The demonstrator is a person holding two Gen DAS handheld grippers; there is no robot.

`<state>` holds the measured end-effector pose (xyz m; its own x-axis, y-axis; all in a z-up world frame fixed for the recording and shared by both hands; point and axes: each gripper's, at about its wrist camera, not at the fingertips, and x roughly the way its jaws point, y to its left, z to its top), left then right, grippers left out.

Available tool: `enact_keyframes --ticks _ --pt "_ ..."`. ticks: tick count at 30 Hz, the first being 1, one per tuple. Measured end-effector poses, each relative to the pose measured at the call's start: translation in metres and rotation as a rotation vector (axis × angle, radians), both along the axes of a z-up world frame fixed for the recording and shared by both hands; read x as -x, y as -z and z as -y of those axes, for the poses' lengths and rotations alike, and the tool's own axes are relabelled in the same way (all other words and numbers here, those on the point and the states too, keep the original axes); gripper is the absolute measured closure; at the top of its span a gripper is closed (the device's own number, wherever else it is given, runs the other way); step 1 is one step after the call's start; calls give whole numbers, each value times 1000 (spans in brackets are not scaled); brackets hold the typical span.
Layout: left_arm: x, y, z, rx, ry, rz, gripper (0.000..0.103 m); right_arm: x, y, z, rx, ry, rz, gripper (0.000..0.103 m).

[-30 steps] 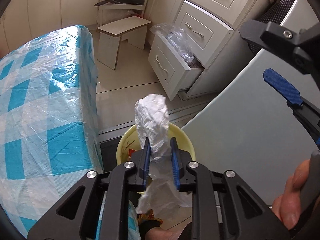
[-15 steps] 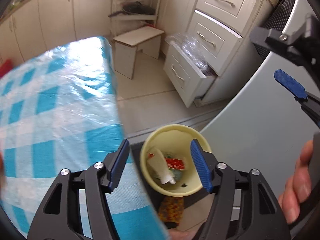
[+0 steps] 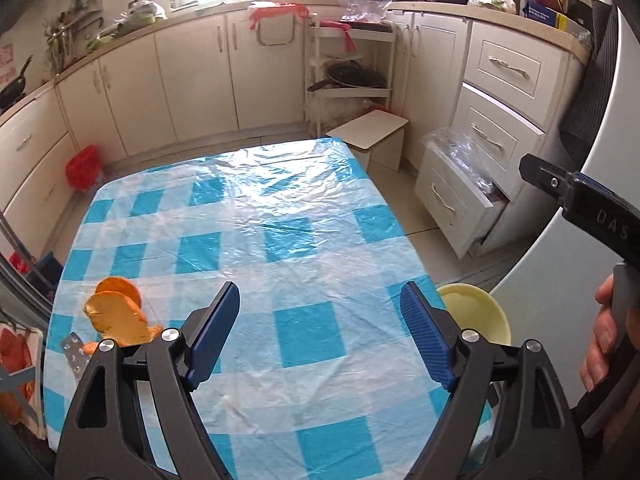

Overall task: Collect trash
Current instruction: 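Bring both tools back to the table toward the orange peels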

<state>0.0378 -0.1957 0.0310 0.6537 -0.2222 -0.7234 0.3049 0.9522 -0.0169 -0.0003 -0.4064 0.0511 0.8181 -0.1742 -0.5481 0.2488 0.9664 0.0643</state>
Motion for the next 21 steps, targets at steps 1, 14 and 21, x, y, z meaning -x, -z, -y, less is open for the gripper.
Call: enact_keyframes --ticks 1,14,21 --pt "-1 0 -6 2 -9 0 24 -2 0 -5 8 -9 -2 11" --pt "-14 3 -79 -2 -104 21 21 -29 12 -69 81 -118 -54 11" --pt "-19 17 -109 28 -165 -18 20 -37 15 -99 111 -171 -67 10"
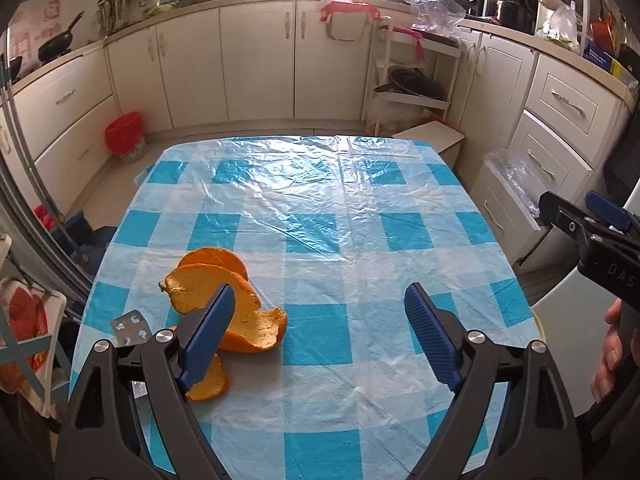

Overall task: Collect trash
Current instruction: 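Bring both tools back to the table toward the orange peels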

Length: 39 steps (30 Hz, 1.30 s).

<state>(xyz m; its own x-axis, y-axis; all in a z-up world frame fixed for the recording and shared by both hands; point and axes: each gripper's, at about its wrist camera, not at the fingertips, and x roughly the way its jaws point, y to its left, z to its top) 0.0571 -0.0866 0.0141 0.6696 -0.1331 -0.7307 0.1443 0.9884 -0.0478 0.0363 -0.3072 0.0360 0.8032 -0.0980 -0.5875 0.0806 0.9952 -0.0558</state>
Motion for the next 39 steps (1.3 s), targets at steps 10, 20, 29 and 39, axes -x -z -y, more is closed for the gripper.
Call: enact_keyframes --ticks 10,20,29,39 --pt "-5 9 -32 35 -60 -34 20 -9 5 -27 27 -52 -14 9" --pt "-4 7 -48 46 -83 -28 19 -15 10 -44 45 -79 -27 8" --pt "-5 8 -71 54 -126 -38 19 -21 13 -59 50 -105 -36 8" --pt "-5 13 -118 97 -233 -76 19 -33 19 -88 32 -158 -63 8"
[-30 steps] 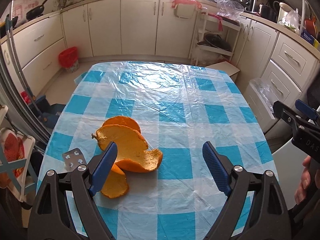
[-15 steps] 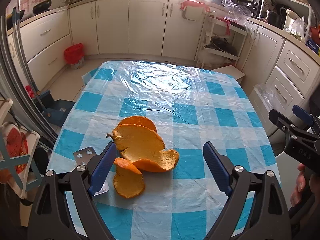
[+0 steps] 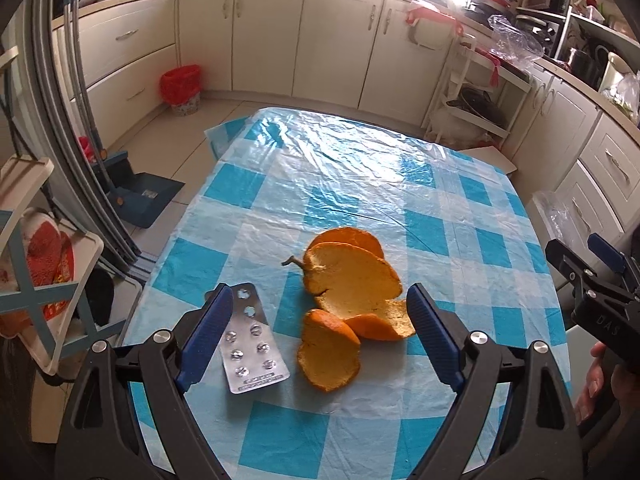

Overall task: Collect trash
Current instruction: 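Bring both tools back to the table toward the orange peels, then grasp an orange peel with the right tool while the left grasps the silver blister pack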

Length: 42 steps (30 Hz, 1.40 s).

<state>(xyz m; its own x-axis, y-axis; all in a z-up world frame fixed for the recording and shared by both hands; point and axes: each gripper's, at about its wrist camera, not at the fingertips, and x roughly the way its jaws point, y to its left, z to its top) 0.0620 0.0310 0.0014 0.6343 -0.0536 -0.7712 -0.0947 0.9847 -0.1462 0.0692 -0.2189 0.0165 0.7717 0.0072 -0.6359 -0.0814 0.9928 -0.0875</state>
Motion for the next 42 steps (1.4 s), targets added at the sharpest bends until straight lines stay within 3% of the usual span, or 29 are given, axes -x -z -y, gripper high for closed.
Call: enact_keyframes --ticks 7,21,23,25,26,28,30,37,42 --pt "-1 9 -43 43 -105 -49 19 -9 16 -35 -25 -94 -57 8" --pt "-12 40 -72 0 -124 -165 19 -29 54 -106 -16 -249 -134 8" --pt "-14 44 -72 -5 -117 -177 19 -30 58 -111 -36 -275 -127 15" --pt "-16 46 -71 -12 -108 -186 19 -33 63 -115 -64 -311 -150 40" --pt "-16 48 -71 -16 -103 -190 19 -35 66 -117 -79 -328 -168 46" --pt "-19 52 -68 -26 -91 -200 19 -37 72 -118 -110 -352 -202 76" --pt "-21 55 -66 -36 -81 -211 19 -38 74 -117 -140 -366 -229 90" --pt "-30 67 -48 -73 -35 -256 19 -31 63 -98 -183 -392 -242 97" --pt "-32 71 -22 -150 29 -252 18 -23 55 -69 -177 -368 -239 97"
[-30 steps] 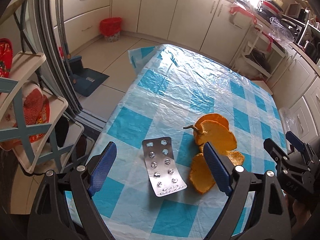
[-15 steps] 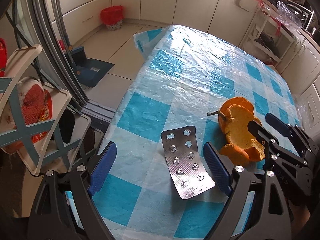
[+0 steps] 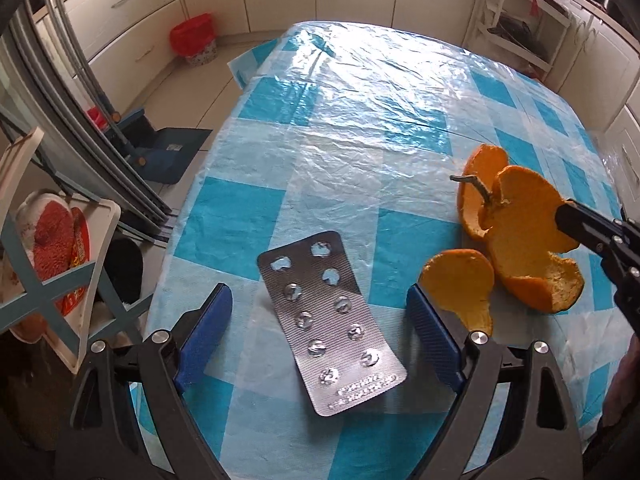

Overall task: Collect trash
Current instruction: 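Grasp an orange peel with the right tool while the left grasps the silver blister pack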

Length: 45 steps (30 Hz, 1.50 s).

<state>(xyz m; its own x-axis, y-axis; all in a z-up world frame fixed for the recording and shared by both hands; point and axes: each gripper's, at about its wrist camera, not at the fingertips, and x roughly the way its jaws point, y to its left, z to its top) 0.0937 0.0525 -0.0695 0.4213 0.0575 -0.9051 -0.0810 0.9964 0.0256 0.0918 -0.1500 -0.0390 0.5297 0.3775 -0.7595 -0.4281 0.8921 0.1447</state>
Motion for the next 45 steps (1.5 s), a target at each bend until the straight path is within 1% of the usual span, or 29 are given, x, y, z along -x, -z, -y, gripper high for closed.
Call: enact_keyframes --ticks 3,5,7,8,10,12,16,17,20,23,25,27,30,34,35,36,37,38,39,40,42,44,45 --pt "-2 0 17 -8 44 9 18 2 -2 22 5 28 -8 97" --pt "-3 -1 28 4 80 12 18 4 -4 38 4 41 -25 97" --pt "-3 -2 38 28 113 16 18 5 -4 55 -46 44 -61 97" --pt "-3 -2 43 47 134 19 18 5 -3 63 -62 38 -84 97" --pt "-4 -4 47 94 154 22 18 8 -3 77 -86 25 -100 97" --pt "-5 -5 47 110 145 23 18 11 -4 89 -133 9 -119 97" --pt "-9 -3 42 73 88 6 18 22 -12 101 -201 -52 -115 97" --pt "-10 -3 40 62 73 5 18 24 -12 101 -202 -69 -116 97" --pt "-11 -1 36 32 59 -1 18 32 -9 95 -131 -125 -133 97" --pt "-11 1 39 -5 72 3 18 35 4 87 -54 -145 -169 93" --pt "-10 0 39 -9 78 2 18 34 10 83 -39 -141 -181 78" --pt "-10 -1 39 -19 82 4 18 35 13 79 -20 -141 -169 70" --pt "-9 -3 39 -49 81 14 18 34 16 75 -4 -139 -163 70" --pt "-10 -3 33 -35 70 9 18 34 23 72 25 -131 -172 70" --pt "-10 -3 32 -28 72 8 18 34 24 71 33 -131 -173 73" --pt "-11 -2 30 -21 75 6 19 34 25 70 40 -133 -169 82" --pt "-11 -2 29 -8 82 4 20 35 25 69 44 -135 -166 86" --pt "-11 -2 28 4 90 5 24 35 23 70 42 -134 -162 89" --pt "-9 -3 28 4 101 9 32 35 22 71 40 -129 -156 91" --pt "-8 -4 29 6 115 13 36 35 20 73 42 -116 -147 93" --pt "-5 -6 31 9 128 18 53 33 18 79 45 -80 -136 94" --pt "-2 -7 30 15 131 20 57 31 19 85 60 -35 -132 95" --pt "-2 -7 30 20 132 19 57 30 19 87 66 -20 -133 94"
